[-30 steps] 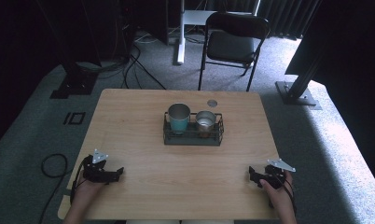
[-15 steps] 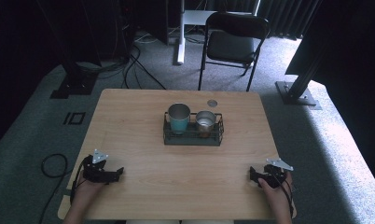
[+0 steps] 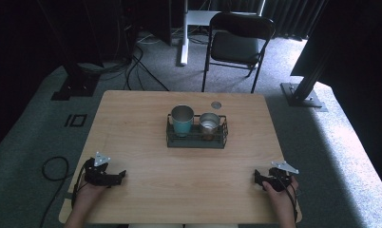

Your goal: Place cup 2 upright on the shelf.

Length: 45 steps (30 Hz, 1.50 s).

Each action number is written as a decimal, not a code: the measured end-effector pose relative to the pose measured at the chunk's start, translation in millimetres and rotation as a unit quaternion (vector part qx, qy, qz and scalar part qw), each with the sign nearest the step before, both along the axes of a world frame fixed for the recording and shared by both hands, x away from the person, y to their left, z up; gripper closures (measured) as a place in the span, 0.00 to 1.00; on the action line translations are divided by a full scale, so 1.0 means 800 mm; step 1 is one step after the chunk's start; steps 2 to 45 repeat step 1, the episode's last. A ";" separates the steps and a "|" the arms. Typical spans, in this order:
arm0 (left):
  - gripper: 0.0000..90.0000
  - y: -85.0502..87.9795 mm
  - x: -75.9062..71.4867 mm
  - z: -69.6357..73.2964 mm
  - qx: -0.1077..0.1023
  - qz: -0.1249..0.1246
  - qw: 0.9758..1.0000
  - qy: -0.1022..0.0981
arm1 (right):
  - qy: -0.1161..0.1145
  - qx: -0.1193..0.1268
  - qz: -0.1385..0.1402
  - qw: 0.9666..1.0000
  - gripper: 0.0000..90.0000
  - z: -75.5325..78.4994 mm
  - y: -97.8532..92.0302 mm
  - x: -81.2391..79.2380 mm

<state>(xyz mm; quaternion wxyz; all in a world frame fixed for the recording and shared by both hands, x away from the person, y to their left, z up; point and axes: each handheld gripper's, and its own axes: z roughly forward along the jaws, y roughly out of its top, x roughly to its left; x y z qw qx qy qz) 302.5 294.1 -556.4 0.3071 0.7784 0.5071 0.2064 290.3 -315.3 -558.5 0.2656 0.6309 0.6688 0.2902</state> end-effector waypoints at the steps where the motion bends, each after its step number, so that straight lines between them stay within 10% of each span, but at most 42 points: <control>1: 0.01 0.000 0.000 0.000 0.000 0.000 1.000 0.000 | 0.000 0.000 0.000 1.000 0.12 0.000 0.000 0.000; 45: 0.01 0.000 0.000 0.000 0.000 0.000 1.000 0.000 | 0.000 0.000 0.000 1.000 0.12 0.000 0.000 0.000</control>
